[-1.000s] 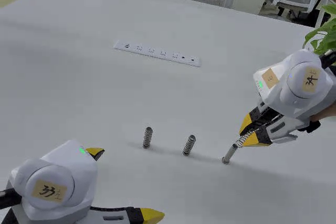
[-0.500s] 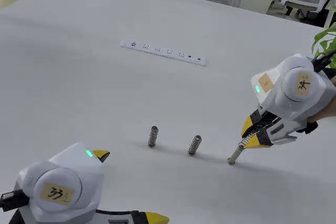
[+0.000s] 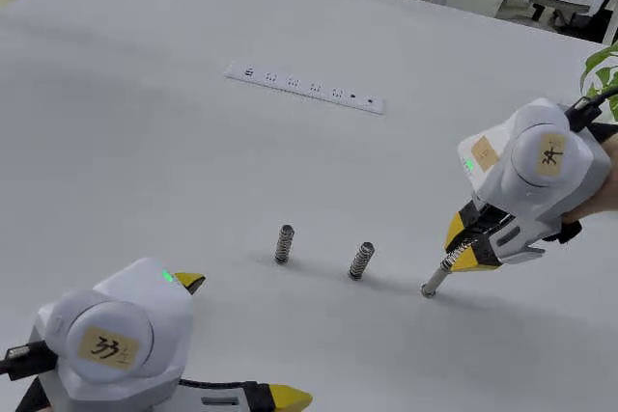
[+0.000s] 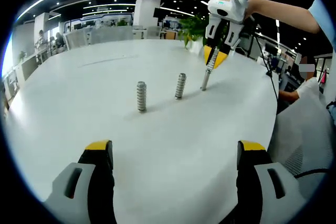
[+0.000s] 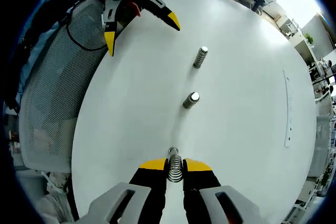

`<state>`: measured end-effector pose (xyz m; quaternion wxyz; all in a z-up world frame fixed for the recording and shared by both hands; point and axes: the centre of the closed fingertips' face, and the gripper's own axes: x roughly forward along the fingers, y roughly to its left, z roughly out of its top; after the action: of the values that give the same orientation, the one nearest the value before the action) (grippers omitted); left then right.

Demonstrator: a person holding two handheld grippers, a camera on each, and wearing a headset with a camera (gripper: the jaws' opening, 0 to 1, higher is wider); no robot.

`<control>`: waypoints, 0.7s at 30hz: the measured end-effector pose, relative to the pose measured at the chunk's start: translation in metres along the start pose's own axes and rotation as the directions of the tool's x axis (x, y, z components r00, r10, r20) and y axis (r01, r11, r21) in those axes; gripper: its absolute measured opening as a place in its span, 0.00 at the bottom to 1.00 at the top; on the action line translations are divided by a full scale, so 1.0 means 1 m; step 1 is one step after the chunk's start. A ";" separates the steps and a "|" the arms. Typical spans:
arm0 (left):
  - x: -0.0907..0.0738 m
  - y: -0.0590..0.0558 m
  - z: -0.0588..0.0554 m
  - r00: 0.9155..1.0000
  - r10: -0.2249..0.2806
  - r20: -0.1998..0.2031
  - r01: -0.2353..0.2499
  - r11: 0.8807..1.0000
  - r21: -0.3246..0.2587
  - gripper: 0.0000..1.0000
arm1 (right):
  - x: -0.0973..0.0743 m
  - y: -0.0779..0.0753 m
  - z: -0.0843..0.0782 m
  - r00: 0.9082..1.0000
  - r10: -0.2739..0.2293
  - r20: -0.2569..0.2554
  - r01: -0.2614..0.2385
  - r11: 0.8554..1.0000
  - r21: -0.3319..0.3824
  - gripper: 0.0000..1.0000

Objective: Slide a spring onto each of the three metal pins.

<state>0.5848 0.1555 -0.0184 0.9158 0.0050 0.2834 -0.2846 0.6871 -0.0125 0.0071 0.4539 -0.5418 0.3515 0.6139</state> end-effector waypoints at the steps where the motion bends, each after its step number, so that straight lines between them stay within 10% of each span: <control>1: 0.000 0.000 0.000 1.000 0.000 0.000 0.000 1.000 0.000 0.98 | 0.002 0.000 -0.001 1.000 0.003 -0.006 -0.003 1.000 -0.005 0.08; 21: 0.001 0.002 0.000 1.000 -0.002 0.000 0.002 1.000 -0.009 0.97 | 0.034 0.002 -0.007 0.997 0.046 -0.057 -0.047 0.999 -0.007 0.08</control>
<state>0.5867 0.1566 -0.0188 0.9155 0.0009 0.2848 -0.2843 0.6873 -0.0135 -0.0273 0.4271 -0.5525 0.3742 0.6101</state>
